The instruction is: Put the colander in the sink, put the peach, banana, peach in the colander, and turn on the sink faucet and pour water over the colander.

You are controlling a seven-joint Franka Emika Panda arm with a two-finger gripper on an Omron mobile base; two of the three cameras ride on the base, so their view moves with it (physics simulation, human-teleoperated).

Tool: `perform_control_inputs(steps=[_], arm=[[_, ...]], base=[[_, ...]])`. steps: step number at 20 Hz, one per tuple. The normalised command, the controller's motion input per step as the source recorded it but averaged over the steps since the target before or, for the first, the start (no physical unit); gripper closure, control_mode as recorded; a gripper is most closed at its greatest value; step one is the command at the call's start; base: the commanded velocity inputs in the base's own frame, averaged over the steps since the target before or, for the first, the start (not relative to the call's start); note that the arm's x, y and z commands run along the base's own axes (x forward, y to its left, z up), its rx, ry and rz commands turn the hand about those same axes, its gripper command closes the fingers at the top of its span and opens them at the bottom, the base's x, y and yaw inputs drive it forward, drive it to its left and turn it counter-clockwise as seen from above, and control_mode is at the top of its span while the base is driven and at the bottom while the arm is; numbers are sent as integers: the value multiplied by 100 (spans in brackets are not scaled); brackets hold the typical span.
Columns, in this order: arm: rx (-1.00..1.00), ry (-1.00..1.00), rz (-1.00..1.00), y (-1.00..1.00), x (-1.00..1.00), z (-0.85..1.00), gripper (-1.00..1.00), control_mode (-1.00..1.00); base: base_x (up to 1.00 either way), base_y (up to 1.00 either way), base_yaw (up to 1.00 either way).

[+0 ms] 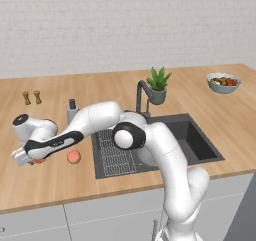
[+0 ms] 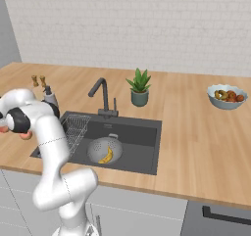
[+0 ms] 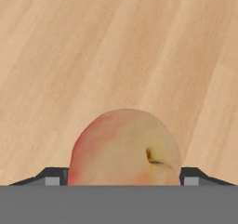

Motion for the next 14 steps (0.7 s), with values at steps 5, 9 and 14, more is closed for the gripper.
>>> perform_control_inputs(steps=[5, 9, 14], arm=[[5, -1, -15, -34, -1, -18, 100, -100], [6, -18, -23, -59, -23, 51, 100, -100], [1, -7, -35, -75, -11, 76, 100, -100]], base=[[0, 0, 0], [0, 0, 0], [0, 0, 0]])
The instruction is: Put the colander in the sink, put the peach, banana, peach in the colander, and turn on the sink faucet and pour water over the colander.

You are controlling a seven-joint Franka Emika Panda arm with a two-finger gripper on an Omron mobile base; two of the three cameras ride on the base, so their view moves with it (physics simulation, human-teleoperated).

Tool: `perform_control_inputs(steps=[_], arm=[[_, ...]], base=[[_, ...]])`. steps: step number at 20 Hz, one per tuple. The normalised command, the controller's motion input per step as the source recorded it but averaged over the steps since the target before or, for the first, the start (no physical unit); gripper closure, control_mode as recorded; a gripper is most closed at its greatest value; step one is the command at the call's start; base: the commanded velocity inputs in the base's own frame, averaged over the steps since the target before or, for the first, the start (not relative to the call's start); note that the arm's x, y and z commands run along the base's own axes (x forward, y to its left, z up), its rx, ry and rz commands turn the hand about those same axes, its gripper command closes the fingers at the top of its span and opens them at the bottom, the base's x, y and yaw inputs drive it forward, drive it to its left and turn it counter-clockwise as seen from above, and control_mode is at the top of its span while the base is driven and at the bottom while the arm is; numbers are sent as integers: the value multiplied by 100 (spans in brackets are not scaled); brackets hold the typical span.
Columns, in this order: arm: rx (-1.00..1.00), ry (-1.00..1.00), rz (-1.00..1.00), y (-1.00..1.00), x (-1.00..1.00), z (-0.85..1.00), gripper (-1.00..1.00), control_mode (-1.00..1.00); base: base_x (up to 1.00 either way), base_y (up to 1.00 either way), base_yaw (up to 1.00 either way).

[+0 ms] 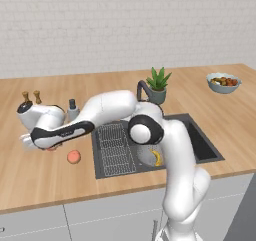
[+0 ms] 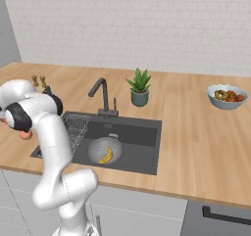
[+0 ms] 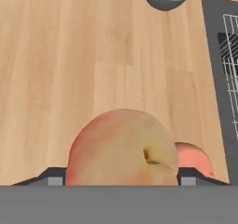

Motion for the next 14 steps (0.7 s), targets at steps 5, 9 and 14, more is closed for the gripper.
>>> perform_control_inputs(steps=[5, 9, 14], arm=[[0, 0, -45, -98, 0, 42, 100, -100], [4, 0, -42, -100, 0, 14, 100, -100], [7, 0, -39, -100, 0, 4, 100, -100]], base=[[0, 0, 0], [0, 0, 0], [0, 0, 0]])
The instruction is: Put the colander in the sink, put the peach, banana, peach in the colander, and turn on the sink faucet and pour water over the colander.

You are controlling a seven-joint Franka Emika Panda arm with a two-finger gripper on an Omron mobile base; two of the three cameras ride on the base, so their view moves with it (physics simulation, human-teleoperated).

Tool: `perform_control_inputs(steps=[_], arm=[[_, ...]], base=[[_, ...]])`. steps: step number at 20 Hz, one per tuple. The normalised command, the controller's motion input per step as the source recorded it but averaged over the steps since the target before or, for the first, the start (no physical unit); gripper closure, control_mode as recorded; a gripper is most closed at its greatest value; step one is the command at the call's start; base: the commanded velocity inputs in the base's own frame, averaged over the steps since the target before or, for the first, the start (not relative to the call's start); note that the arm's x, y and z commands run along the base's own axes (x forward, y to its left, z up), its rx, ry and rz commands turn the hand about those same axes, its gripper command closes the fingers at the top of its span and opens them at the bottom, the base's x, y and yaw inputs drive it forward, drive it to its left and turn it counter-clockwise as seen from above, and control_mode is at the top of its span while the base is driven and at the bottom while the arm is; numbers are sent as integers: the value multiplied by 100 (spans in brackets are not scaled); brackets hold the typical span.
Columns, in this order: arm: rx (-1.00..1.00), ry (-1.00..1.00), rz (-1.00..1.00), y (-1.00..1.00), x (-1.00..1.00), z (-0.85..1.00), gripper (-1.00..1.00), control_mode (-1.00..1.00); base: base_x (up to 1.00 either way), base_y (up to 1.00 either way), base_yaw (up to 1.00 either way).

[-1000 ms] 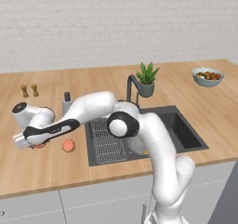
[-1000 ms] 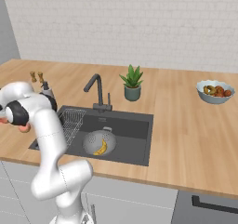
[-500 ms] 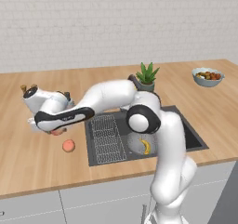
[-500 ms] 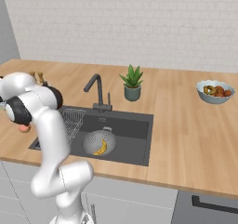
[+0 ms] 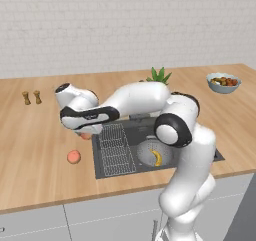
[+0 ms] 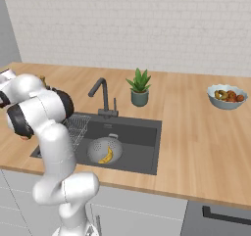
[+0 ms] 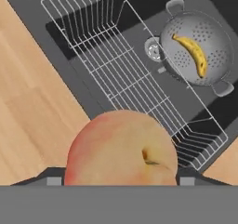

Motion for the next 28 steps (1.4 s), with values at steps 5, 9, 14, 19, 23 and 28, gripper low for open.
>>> perform_control_inputs(steps=[5, 9, 14, 19, 23, 28], arm=[[5, 0, -36, -100, -1, 0, 100, -100], [6, -2, -29, -100, -13, 2, 100, -100], [7, -1, -19, -100, -8, 10, 100, -100], [4, 0, -1, -100, -22, 12, 100, -100], [2, 0, 0, -100, -23, 1, 100, -100], [3, 0, 6, -100, -17, 0, 100, -100]], base=[[0, 0, 0], [0, 0, 0], [0, 0, 0], [0, 0, 0], [0, 0, 0], [0, 0, 0]])
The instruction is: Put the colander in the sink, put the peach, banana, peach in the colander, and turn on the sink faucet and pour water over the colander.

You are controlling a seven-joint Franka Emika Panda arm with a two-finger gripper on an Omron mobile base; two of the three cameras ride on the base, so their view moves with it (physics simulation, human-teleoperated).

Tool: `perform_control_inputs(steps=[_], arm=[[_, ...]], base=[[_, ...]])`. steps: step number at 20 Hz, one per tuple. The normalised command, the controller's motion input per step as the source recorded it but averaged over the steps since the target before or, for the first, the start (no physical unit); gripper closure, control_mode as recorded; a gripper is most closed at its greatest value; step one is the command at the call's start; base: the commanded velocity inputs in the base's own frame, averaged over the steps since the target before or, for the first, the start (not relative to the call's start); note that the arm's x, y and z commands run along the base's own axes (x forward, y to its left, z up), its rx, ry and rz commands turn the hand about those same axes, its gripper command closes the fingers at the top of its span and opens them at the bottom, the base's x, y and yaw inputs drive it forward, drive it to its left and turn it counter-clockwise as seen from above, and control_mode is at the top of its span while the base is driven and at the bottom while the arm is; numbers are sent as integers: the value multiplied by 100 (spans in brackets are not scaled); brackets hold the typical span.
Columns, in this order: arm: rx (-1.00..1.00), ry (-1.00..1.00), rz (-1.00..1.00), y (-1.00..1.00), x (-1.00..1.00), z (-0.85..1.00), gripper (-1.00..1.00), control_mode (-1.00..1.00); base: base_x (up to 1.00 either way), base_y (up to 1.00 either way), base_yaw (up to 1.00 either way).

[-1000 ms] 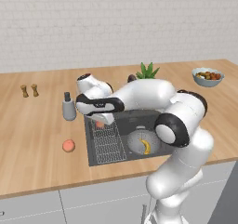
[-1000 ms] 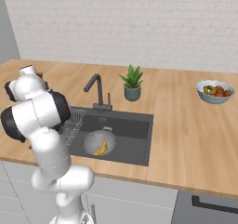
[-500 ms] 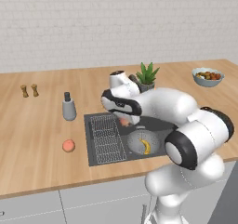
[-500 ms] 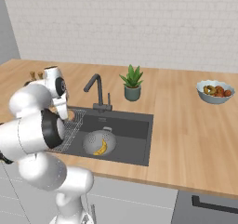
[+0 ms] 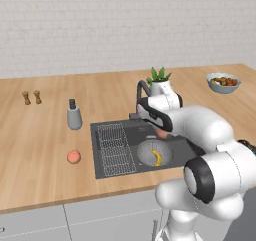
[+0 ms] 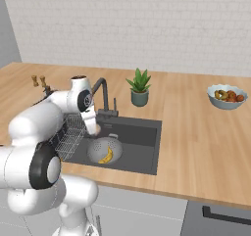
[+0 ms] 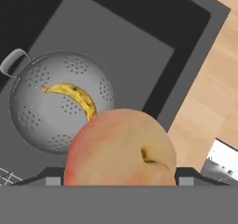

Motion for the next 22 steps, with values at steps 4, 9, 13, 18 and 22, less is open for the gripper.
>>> perform_control_inputs(steps=[4, 9, 13, 18, 22], arm=[[8, 0, 15, -95, -9, 0, 100, -100], [13, -3, 23, -68, 0, 0, 100, -100], [8, 0, 39, -32, 9, -1, 100, -100], [7, -1, 43, -2, 25, -16, 100, -100], [5, -12, 43, 0, 30, -33, 100, -100]], base=[[0, 0, 0], [0, 0, 0], [0, 0, 0], [0, 0, 0], [0, 0, 0]])
